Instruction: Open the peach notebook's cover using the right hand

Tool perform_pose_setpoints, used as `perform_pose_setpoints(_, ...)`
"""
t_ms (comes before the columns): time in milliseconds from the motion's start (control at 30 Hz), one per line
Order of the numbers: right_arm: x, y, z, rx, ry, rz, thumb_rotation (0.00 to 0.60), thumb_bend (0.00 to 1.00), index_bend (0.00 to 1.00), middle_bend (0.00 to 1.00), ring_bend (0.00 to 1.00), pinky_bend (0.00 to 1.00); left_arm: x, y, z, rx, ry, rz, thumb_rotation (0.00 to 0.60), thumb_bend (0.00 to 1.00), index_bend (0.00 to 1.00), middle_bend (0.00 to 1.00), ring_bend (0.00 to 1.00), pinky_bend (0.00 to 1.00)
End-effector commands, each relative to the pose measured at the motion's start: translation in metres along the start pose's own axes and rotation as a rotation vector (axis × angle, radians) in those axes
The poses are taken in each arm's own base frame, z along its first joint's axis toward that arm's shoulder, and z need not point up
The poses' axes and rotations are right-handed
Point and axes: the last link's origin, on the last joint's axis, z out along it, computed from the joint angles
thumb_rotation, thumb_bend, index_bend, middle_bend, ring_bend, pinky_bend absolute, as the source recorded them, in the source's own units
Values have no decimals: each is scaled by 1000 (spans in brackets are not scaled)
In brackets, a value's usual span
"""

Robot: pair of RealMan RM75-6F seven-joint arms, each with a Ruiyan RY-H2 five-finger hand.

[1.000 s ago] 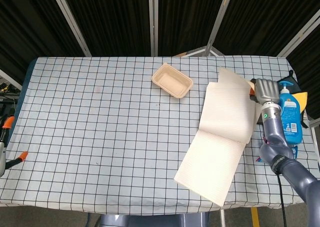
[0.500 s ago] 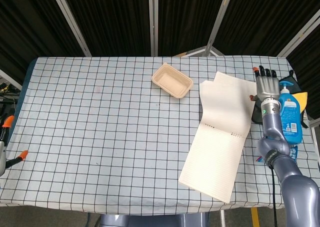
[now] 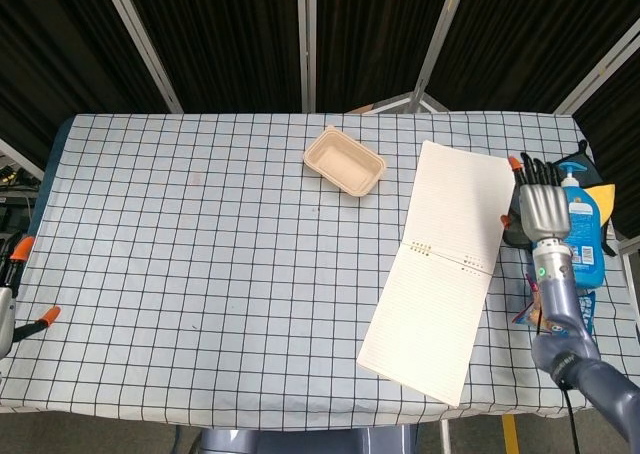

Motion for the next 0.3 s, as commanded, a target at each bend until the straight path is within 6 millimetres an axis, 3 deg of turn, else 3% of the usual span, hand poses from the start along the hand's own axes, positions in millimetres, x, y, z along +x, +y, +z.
perform_pose_setpoints(33,0,22,-69,29,8,-17,600,152,0,0,0,0,0,1,-1,-10,-4,-5,600,109,0,0,0,0)
perform_pose_setpoints(100,-5,24,-105,37,-5,14,600,152,0,0,0,0,-6,4,-3,-29,-31,-7,600,109,0,0,0,0)
perform_pose_setpoints(300,-5,26,-152,47,-5,37,600,152,0,0,0,0,-12,9,-7,-58,-52,0,600,109,0,0,0,0)
